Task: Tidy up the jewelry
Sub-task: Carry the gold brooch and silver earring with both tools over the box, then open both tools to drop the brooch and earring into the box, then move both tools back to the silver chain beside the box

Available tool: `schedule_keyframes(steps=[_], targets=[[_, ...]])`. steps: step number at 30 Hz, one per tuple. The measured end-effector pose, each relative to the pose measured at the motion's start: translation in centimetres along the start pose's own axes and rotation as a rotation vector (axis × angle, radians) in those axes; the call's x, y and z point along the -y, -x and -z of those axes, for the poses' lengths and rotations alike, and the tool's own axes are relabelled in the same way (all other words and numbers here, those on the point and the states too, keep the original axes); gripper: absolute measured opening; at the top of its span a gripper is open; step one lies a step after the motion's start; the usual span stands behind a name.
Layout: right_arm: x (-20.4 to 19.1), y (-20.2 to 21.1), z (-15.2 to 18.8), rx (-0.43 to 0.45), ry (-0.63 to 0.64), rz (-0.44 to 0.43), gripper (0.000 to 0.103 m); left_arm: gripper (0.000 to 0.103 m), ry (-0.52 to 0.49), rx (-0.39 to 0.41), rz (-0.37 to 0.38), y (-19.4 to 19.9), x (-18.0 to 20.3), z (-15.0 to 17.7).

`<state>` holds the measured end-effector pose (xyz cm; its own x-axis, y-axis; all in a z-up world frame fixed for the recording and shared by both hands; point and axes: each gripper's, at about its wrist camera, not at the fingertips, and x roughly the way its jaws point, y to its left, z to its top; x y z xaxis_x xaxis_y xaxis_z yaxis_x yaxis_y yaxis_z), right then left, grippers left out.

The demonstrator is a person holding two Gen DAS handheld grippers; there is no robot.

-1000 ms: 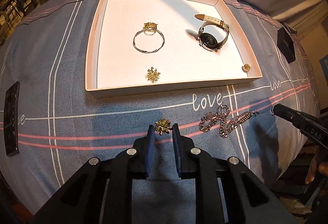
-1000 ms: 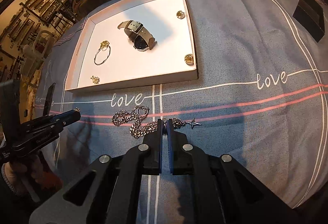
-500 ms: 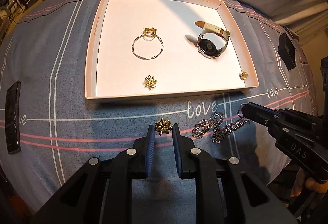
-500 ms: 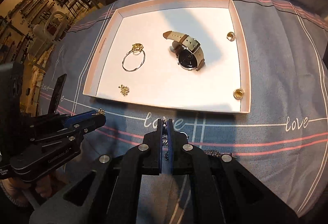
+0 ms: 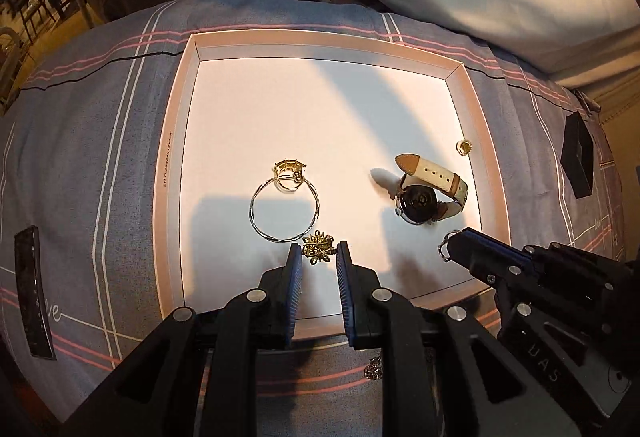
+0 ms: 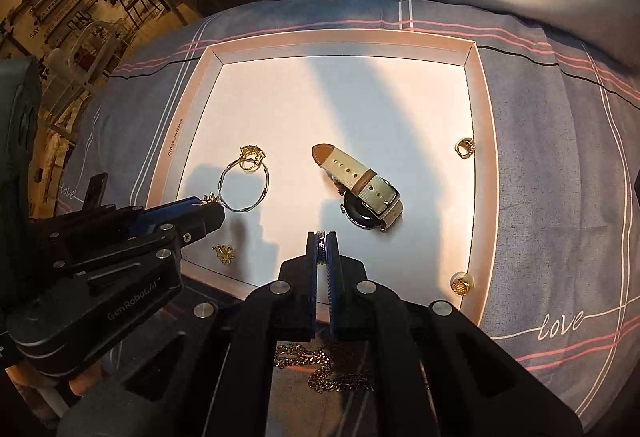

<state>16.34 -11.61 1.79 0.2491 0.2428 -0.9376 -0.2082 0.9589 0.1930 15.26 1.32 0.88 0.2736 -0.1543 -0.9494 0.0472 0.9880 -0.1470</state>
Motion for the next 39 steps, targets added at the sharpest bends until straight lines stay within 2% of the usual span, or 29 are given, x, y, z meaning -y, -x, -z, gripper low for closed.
schedule_keyframes(steps=[10, 13, 15, 16, 17, 18, 19, 31, 32, 34, 39], targets=[[0.1, -0.7, -0.6, -0.030, 0.022, 0.018, 0.005, 0.018, 0.022, -0.008, -0.007, -0.8, -0.5, -1.5], [0.3, -0.9, -0.8, -0.038, 0.025, 0.058, 0.008, 0.018, 0.026, -0.011, -0.016, -1.0, -0.5, -2.2], [0.5, -0.8, -0.9, -0.032, 0.027, 0.074, 0.013, 0.045, 0.039, -0.009, -0.042, -0.9, -0.6, -2.6], [0.6, -0.7, -0.9, -0.027, 0.026, 0.081, 0.021, 0.069, 0.047, 0.012, -0.063, -0.6, -0.7, -2.8], [0.7, -0.5, -0.8, -0.020, 0.024, 0.088, 0.026, 0.072, 0.053, 0.036, -0.068, -0.2, -0.8, -2.9], [0.9, -0.3, -0.7, -0.010, 0.021, 0.096, 0.037, 0.072, 0.053, 0.037, -0.060, -0.1, -0.9, -3.1], [1.1, -0.1, -0.5, -0.004, 0.017, 0.097, 0.040, 0.072, 0.053, 0.031, -0.056, 0.0, -1.0, -3.3], [2.7, 0.8, 3.1, -0.014, -0.029, 0.094, 0.041, 0.076, 0.051, 0.016, -0.059, 0.6, -1.9, -0.6], [2.8, 1.1, 3.5, -0.009, -0.038, 0.089, 0.042, 0.076, 0.052, 0.014, -0.059, 0.6, -1.9, -0.3], [3.0, 1.8, 4.7, 0.008, -0.052, 0.084, 0.052, 0.077, 0.054, 0.009, -0.051, 0.8, -2.1, 0.3], [4.4, 2.3, 8.9, -0.012, -0.088, 0.083, 0.054, 0.081, 0.020, 0.013, -0.025, 2.1, -1.5, 2.9]])
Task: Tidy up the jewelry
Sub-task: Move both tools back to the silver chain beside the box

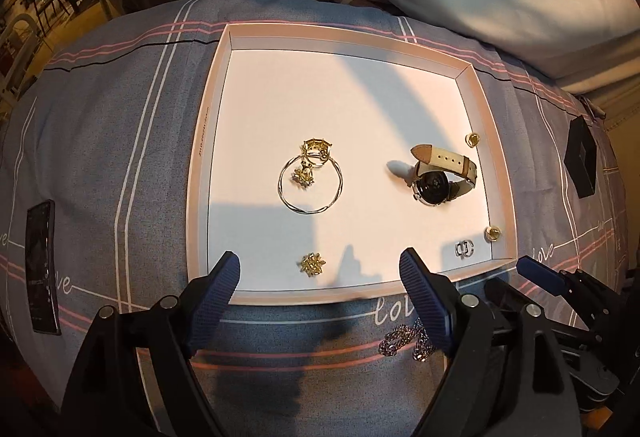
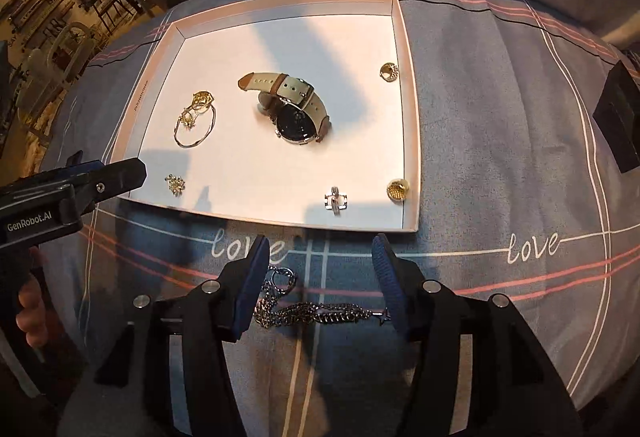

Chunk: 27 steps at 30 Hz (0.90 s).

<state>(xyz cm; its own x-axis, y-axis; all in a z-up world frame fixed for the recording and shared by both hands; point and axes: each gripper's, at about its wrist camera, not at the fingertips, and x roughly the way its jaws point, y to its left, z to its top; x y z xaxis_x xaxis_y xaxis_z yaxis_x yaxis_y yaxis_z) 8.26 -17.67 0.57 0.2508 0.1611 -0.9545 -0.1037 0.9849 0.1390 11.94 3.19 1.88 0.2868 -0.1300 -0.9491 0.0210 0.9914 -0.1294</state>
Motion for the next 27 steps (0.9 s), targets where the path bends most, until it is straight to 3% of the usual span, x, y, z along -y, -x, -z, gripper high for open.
schedule_keyframes(steps=[5, 10, 13, 16, 24, 27], targets=[[2.6, -0.5, 3.4, -0.039, -0.088, 0.009, 0.054, 0.081, -0.047, -0.043, 0.036, -0.3, 1.8, 3.8], [4.5, -0.6, 5.4, -0.053, -0.155, 0.010, 0.054, 0.081, -0.158, -0.087, 0.030, -2.3, 4.8, 6.8], [4.9, -0.4, 5.9, -0.046, -0.164, 0.007, 0.055, 0.079, -0.221, -0.089, -0.024, -3.4, 5.9, 7.6], [4.9, -0.8, 5.9, -0.056, -0.164, 0.010, 0.056, 0.069, -0.252, -0.125, -0.063, -4.8, 6.3, 8.0], [1.0, -3.6, 3.5, -0.027, -0.027, 0.058, 0.057, 0.072, -0.212, -0.119, -0.127, -6.6, 5.2, 7.6], [0.7, -4.6, 3.5, -0.055, 0.008, 0.099, 0.058, 0.072, -0.224, -0.113, -0.154, -6.6, 4.4, 7.9]])
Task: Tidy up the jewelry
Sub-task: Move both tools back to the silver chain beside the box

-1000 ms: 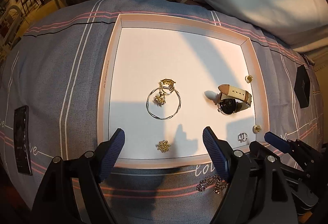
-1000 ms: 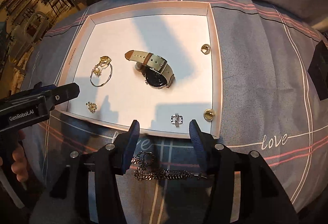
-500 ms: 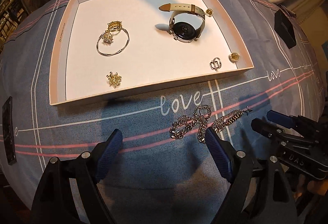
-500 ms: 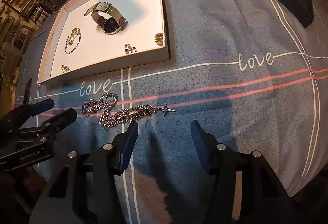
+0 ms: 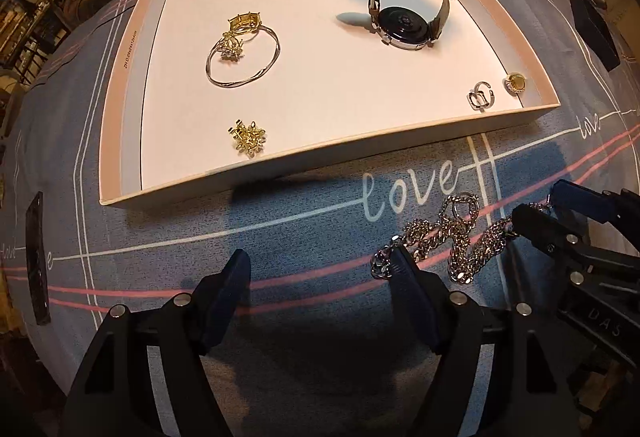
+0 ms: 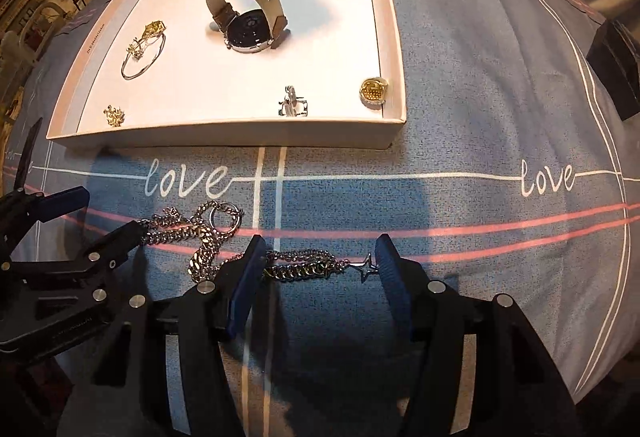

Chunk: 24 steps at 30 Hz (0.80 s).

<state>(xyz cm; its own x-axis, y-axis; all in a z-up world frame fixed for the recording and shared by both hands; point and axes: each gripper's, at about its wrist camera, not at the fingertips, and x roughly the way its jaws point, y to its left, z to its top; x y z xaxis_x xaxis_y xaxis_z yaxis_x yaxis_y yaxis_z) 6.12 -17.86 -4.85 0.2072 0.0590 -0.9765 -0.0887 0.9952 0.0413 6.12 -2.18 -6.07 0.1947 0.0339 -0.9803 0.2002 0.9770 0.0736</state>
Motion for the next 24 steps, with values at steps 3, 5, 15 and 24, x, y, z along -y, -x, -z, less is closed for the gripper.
schedule_keyframes(steps=[3, 5, 15, 24], targets=[[-0.7, 0.0, 1.1, -0.005, 0.060, 0.011, 0.065, 0.075, 0.006, -0.002, -0.015, 0.1, -1.3, 0.9], [-1.9, 0.2, 2.4, -0.017, 0.119, -0.021, 0.068, 0.075, 0.016, -0.013, -0.037, 0.0, -2.3, 1.7], [4.0, 3.5, 5.0, 0.044, -0.084, -0.080, 0.071, 0.074, 0.058, 0.017, 0.067, 1.8, -5.0, 4.2], [7.9, 4.5, 4.9, 0.046, -0.188, -0.097, 0.071, 0.074, -0.145, 0.023, 0.194, 0.7, 1.0, 2.3]])
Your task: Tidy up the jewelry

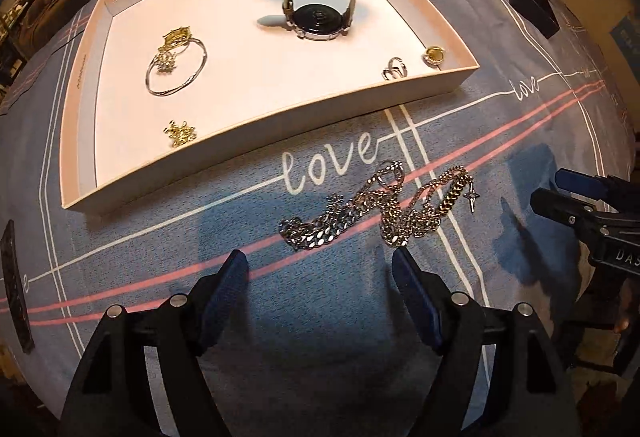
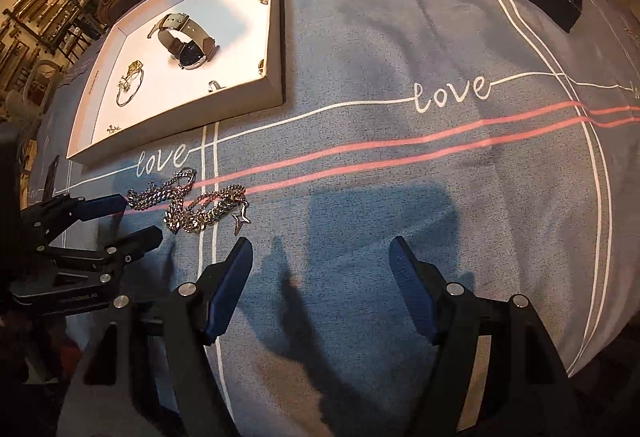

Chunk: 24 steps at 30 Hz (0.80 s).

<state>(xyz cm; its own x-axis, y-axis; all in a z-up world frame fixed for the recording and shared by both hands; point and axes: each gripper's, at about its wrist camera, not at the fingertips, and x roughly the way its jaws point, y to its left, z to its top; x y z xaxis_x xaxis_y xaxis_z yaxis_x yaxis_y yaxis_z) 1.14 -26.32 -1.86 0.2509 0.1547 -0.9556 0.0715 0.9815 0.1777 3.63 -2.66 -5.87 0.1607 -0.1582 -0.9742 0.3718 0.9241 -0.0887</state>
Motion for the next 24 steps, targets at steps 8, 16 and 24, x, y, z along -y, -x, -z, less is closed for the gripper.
schedule_keyframes(steps=[8, 16, 24], targets=[[-2.9, -1.4, 0.0, -0.026, 0.044, -0.030, 0.071, 0.014, -0.050, -0.001, 0.002, -0.8, 1.5, -1.3], [-6.9, -3.0, -1.7, -0.028, 0.141, 0.015, 0.071, 0.007, 0.108, 0.029, 0.019, 2.2, -3.2, -0.1], [-9.8, -6.0, -2.5, -0.085, 0.156, 0.060, 0.029, 0.007, 0.183, 0.028, -0.030, 4.7, -6.1, 2.1]])
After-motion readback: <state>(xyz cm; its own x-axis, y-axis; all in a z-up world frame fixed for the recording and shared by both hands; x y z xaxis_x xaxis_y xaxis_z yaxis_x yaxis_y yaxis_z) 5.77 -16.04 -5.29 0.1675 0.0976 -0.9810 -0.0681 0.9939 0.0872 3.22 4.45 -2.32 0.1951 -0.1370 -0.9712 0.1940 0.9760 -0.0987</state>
